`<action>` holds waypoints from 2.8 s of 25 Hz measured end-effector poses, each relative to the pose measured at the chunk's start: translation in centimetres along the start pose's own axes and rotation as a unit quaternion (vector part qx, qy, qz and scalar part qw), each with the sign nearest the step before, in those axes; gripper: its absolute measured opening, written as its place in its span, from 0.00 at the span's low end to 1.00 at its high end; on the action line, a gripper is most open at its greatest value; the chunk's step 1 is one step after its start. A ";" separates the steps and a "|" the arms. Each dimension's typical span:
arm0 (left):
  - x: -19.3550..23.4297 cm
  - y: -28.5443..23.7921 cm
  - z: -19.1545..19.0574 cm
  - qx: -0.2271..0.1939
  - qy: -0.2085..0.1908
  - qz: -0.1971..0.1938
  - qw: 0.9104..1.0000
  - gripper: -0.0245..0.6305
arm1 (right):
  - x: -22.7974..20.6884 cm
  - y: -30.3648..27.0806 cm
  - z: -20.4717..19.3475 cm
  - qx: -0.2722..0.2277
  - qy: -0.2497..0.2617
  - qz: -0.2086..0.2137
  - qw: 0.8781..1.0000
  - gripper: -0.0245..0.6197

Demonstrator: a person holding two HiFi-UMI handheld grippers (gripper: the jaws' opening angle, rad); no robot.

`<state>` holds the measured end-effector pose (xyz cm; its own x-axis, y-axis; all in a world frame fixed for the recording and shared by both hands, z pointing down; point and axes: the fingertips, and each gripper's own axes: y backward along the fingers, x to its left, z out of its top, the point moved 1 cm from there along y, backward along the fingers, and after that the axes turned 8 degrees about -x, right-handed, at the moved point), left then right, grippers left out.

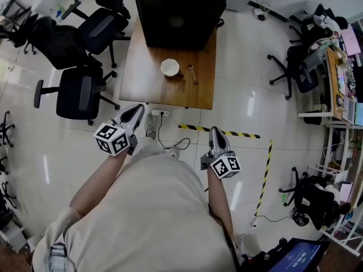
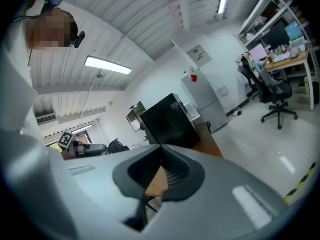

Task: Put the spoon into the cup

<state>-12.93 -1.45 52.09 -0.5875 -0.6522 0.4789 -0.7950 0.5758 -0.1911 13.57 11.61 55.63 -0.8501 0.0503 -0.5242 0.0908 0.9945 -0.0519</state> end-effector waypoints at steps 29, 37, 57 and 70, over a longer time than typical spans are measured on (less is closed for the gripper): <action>11.6 -11.9 5.7 0.082 0.052 -0.112 0.989 0.00 | -2.6 -16.2 -1.1 0.069 0.008 -0.136 0.988 0.05; 11.2 -13.7 4.9 0.101 0.083 -0.091 0.987 0.00 | -5.8 -19.6 -3.9 0.142 0.025 -0.090 0.985 0.07; 11.2 -14.6 3.4 0.099 0.003 0.071 0.992 0.00 | -21.5 -26.5 -19.8 0.428 0.176 -0.049 0.885 0.28; 10.7 -12.3 2.6 0.063 0.027 0.186 0.980 0.00 | -23.6 -28.8 -24.4 0.488 0.220 -0.005 0.845 0.28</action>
<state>-9.80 -16.76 57.36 -0.8345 -0.3798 0.3993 -0.5412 0.7012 -0.4641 18.34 -15.99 90.27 -0.9447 0.2842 -0.1636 0.2835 0.4572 -0.8430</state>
